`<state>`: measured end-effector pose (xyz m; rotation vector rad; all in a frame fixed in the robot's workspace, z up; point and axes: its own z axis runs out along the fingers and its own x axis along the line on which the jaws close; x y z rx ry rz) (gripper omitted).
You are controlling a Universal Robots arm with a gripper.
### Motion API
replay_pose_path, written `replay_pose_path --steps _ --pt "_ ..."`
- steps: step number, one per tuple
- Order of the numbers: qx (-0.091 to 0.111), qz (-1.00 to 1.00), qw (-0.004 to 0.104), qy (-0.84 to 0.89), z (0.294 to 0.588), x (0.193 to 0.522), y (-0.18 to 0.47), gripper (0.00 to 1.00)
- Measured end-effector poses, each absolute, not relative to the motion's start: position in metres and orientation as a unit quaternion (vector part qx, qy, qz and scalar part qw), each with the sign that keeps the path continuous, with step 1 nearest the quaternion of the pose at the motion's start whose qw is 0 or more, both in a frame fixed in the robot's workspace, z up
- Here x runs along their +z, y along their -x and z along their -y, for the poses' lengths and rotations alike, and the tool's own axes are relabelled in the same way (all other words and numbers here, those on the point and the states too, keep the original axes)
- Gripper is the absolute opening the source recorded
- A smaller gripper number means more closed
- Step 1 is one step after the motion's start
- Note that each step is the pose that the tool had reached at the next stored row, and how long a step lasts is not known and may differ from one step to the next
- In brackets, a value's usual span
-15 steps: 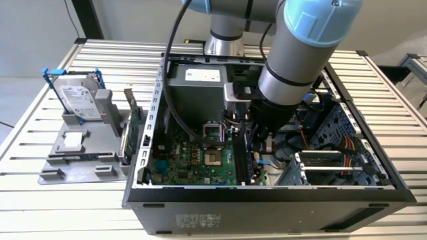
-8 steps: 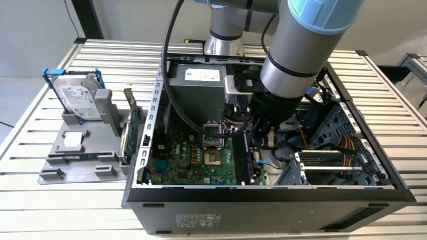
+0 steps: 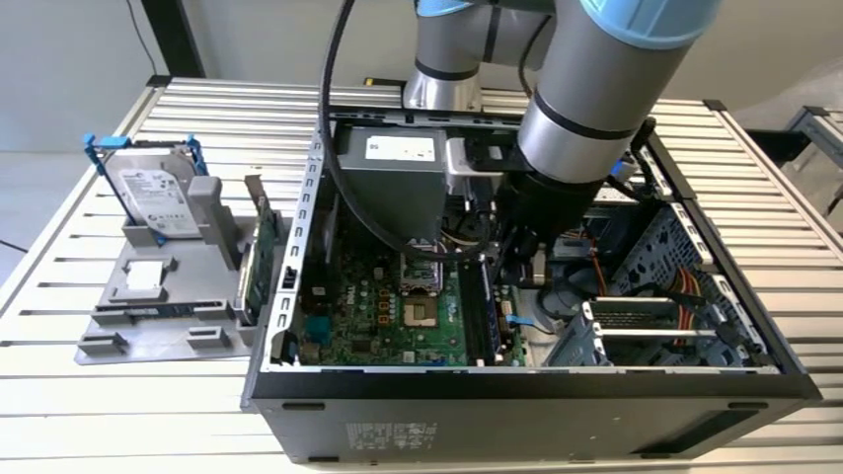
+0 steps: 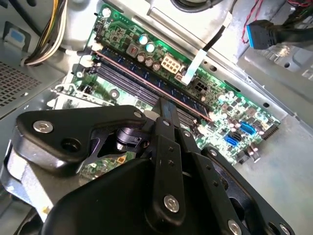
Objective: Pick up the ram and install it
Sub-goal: 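Press down the ram until it locks into place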
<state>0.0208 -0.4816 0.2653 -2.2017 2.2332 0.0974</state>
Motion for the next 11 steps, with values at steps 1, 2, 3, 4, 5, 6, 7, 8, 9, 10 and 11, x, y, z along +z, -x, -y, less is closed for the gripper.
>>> replay_pose_path --steps 1,2,3,4,5,6,7,8,9,10,11 --pt "0.031 -0.712 0.002 0.702 0.482 0.267 -0.021 0.0" --pt "0.031 -0.712 0.002 0.702 0.482 0.269 -0.021 0.0" --pt "0.031 -0.712 0.002 0.702 0.482 0.272 -0.021 0.0" --pt "0.031 -0.712 0.002 0.702 0.482 0.275 -0.021 0.0" --pt "0.031 -0.712 0.002 0.702 0.482 0.278 -0.021 0.0" --pt "0.031 -0.712 0.002 0.702 0.482 0.28 -0.021 0.0" --pt "0.031 -0.712 0.002 0.702 0.482 0.282 -0.021 0.0" --pt "0.031 -0.712 0.002 0.702 0.482 0.284 -0.021 0.0" --pt "0.031 -0.712 0.002 0.702 0.482 0.287 -0.021 0.0" --pt "0.031 -0.712 0.002 0.702 0.482 0.29 -0.021 0.0" --pt "0.031 -0.712 0.002 0.702 0.482 0.292 -0.021 0.0"
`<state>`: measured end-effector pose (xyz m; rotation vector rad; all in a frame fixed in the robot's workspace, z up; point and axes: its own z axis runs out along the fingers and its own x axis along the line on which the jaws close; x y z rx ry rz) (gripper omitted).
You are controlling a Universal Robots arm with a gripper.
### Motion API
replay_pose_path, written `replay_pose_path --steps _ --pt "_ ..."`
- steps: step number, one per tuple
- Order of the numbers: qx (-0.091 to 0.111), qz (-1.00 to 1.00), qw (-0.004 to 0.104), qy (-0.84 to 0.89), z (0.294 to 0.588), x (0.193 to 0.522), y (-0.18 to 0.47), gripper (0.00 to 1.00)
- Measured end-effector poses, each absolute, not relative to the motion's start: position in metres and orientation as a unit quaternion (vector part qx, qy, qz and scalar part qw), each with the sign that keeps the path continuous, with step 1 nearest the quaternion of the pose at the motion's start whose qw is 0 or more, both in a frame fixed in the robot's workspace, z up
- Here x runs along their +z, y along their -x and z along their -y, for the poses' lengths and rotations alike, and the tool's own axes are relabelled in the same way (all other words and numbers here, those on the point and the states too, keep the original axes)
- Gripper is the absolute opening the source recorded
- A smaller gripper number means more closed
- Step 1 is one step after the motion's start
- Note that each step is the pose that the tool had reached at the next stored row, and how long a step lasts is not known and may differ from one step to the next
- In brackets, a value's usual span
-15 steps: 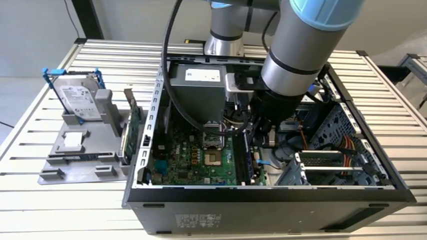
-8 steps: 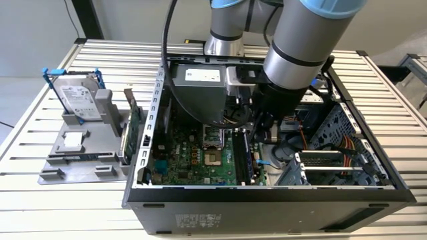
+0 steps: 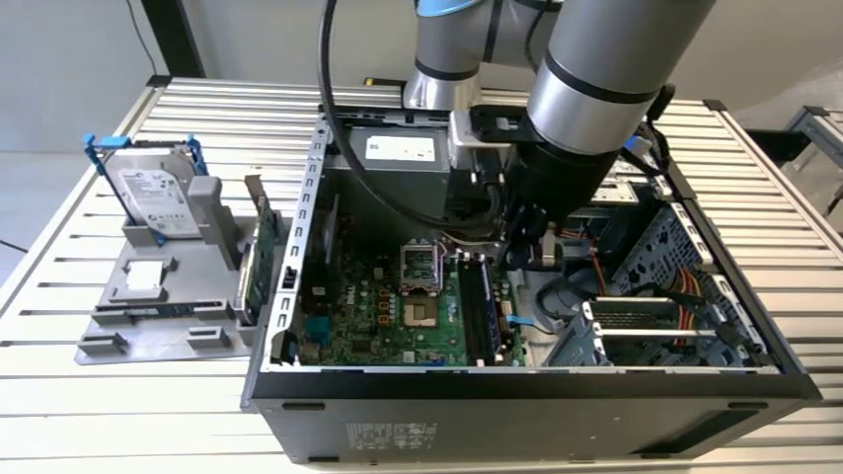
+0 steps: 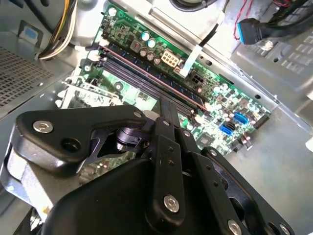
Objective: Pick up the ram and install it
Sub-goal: 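Press down the ram until it locks into place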
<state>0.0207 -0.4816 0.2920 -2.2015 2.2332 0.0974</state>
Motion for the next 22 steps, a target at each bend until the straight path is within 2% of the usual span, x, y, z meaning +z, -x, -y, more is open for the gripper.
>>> replay_pose_path --steps 22 --pt "0.031 -0.712 0.002 0.702 0.482 0.337 -0.021 0.0"
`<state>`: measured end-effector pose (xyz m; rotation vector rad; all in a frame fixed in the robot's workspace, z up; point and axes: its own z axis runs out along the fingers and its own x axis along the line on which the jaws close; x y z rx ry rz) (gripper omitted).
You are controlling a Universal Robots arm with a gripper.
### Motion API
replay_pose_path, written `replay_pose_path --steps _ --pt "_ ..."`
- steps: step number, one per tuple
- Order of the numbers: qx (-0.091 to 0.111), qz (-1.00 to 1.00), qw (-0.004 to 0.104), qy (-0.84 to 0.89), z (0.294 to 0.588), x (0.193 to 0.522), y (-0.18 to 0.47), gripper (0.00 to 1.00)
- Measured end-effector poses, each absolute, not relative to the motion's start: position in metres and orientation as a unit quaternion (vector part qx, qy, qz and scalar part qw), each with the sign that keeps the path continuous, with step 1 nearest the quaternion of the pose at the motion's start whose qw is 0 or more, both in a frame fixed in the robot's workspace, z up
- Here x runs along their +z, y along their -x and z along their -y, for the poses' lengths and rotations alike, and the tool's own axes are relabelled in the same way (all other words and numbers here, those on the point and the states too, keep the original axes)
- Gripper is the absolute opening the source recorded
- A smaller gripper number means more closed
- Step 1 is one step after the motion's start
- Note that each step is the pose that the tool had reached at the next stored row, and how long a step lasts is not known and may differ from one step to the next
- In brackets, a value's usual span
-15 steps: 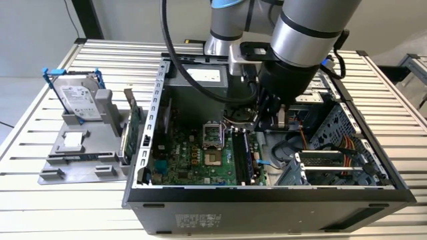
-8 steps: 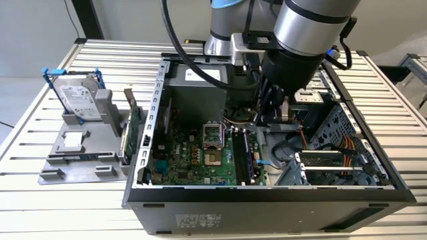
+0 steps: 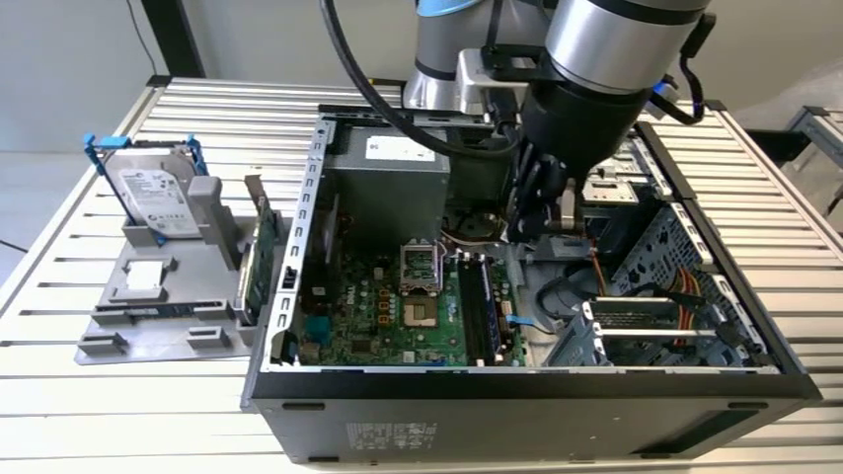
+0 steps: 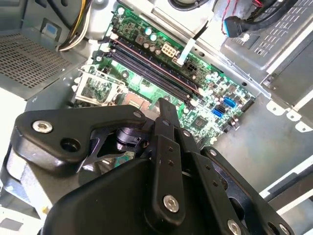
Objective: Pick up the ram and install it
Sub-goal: 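Press down the ram until it locks into place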
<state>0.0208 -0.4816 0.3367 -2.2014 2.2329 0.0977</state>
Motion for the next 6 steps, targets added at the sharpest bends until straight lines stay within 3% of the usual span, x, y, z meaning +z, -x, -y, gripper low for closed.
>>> replay_pose_path --steps 6 --pt "0.031 -0.712 0.002 0.702 0.4816 0.3369 -0.0207 0.0"
